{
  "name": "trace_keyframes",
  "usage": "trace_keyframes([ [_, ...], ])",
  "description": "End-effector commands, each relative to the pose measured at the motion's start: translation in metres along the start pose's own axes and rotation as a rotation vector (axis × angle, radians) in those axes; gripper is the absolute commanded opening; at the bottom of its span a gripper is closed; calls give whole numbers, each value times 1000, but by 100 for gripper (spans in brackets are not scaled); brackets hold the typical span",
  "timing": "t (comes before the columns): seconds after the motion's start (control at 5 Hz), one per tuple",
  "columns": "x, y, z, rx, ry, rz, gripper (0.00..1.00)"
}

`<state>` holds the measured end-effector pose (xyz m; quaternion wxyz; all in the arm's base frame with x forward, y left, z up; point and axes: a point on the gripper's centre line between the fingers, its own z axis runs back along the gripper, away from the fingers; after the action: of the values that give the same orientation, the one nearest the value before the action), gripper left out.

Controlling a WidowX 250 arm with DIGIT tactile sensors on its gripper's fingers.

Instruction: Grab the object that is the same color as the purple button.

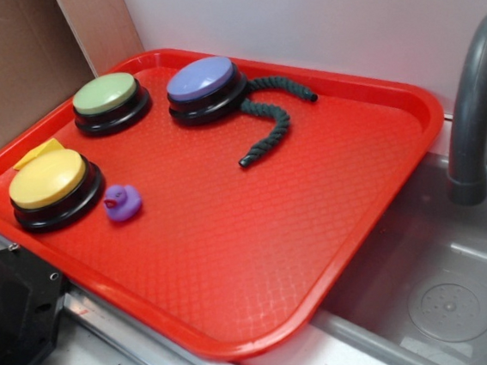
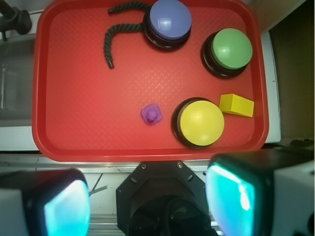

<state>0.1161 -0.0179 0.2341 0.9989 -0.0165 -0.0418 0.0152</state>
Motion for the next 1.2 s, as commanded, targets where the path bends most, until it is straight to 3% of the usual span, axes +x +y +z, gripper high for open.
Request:
trace_keyframes([
  [0.0,0,0,0,0,0,0,100],
  [0.2,18,3,-51,-34,-47,-250,100],
  [0.4,27,-1,-83,-8,-42,-504,100],
  [0.8,26,0,-159,10,72,-1009,100],
  [1.0,20,8,-178,-16,64,-1005,100],
])
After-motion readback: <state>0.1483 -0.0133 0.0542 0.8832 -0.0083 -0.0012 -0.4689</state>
